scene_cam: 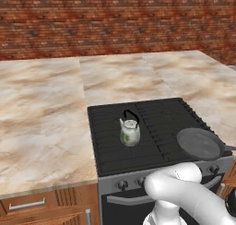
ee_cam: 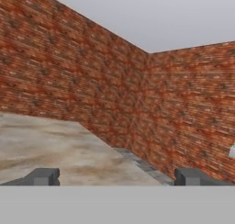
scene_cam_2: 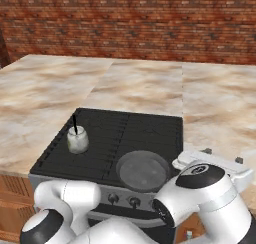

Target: Pick the pan from the cabinet and place it on the stove. Then turn on the stove burner for the pan.

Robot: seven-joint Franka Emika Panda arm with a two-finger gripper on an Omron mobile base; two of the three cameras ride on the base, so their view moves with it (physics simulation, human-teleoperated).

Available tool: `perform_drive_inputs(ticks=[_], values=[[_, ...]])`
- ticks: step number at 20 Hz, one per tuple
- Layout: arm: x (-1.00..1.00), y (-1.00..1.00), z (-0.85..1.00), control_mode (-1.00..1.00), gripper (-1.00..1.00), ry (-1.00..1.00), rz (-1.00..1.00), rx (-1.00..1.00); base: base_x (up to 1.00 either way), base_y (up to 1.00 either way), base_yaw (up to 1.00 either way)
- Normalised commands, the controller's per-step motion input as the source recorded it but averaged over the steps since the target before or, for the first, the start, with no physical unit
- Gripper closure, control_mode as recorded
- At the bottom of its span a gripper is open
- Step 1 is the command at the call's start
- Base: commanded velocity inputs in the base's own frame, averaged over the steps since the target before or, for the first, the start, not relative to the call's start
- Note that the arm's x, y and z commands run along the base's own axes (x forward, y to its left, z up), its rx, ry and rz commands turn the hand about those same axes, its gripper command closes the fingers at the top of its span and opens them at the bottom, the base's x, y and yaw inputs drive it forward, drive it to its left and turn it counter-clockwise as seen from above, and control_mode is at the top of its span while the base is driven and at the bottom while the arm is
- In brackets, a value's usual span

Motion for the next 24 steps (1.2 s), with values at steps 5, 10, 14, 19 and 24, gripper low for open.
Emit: perform_drive_inputs(ticks=[5,10,14,19,24], values=[[-0.25,-0.09,0.55,-1.0,-1.0,0.0,0.0,0.72,0.0,0.0,0.0],[-0.22,-0.04,0.48,-1.0,-1.0,0.0,0.04,0.69,0.0,0.0,0.0],[-0.15,0.06,0.03,-1.0,-1.0,0.0,0.22,0.47,0.0,0.0,0.0],[-0.01,0.31,-0.14,-1.0,-1.0,0.0,0.25,0.34,0.0,0.0,0.0],[0.0,0.4,-0.17,-1.0,-1.0,0.02,0.22,0.32,0.0,0.0,0.0]])
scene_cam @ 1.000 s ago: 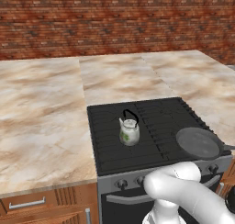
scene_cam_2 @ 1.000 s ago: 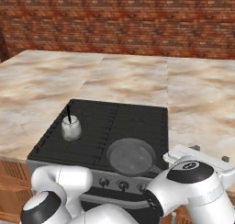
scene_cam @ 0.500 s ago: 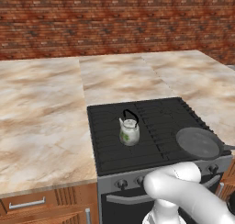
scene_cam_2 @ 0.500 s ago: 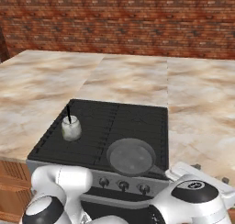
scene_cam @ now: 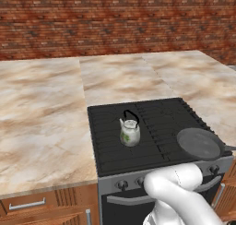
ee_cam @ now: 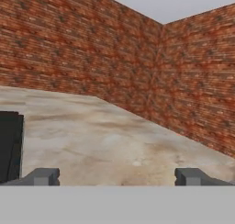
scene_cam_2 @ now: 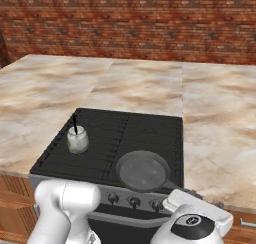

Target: Pick the pan from the cabinet and place it on the stove. Then turn on the stove burner for the pan.

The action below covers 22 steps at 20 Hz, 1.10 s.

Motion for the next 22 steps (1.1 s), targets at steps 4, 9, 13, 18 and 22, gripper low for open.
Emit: perform_drive_inputs(ticks=[4,9,13,18,22], values=[[-0.05,0.25,-0.06,-1.0,-1.0,0.07,0.17,0.25,0.0,0.0,0.0],[-0.14,0.16,-0.05,-1.0,-1.0,0.05,0.17,0.19,0.0,0.0,0.0],[-0.03,0.37,-0.13,-1.0,-1.0,0.03,0.15,0.06,0.0,0.0,0.0],[-0.07,0.35,-0.08,-1.0,-1.0,0.0,0.13,0.03,0.0,0.0,0.0],[-0.15,0.27,-0.1,-1.0,-1.0,0.0,0.12,0.04,0.0,0.0,0.0]])
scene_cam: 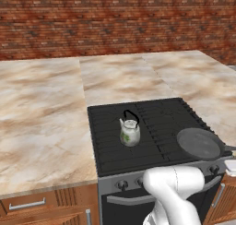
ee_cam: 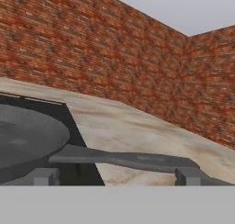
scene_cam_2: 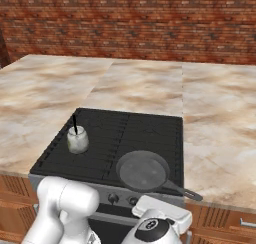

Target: Pick the pan from the cabinet and place it on the stove. Then turn on the stove burner for the pan.

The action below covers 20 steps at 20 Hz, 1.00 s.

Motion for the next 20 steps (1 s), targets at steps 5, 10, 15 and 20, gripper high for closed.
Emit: perform_drive_inputs(ticks=[5,10,15,20], values=[[-0.17,0.19,-0.19,-1.0,-1.0,0.0,0.11,0.04,0.0,0.0,0.0],[-0.25,0.03,-0.33,-1.0,-1.0,0.0,0.11,0.03,0.0,0.0,0.0],[-0.27,0.0,-0.46,-1.0,-1.0,0.0,0.11,0.01,0.0,0.0,0.0],[-0.15,0.0,-0.45,-1.0,-1.0,0.0,0.1,0.0,0.0,0.0,0.0]])
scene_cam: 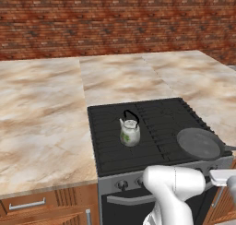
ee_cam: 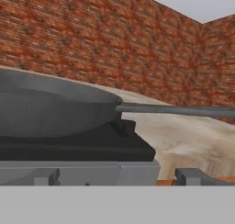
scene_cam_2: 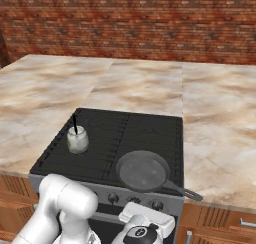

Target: Pick the pan from the cabinet and place it on the stove. Then turn on the stove burner for the pan.

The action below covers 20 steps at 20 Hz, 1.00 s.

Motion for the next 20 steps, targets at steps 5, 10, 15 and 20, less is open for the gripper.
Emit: perform_drive_inputs(ticks=[5,10,15,20], values=[[-0.03,0.0,-0.41,-1.0,-1.0,0.0,0.09,0.0,0.0,0.0,0.0],[0.0,0.0,-0.39,-1.0,-1.0,0.0,0.06,0.0,0.0,0.0,0.0],[0.01,0.0,-0.31,-1.0,-1.0,-0.02,0.05,0.0,0.0,0.0,0.0],[0.02,0.0,-0.18,-1.0,-1.0,-0.04,0.04,0.0,0.0,0.0,0.0]])
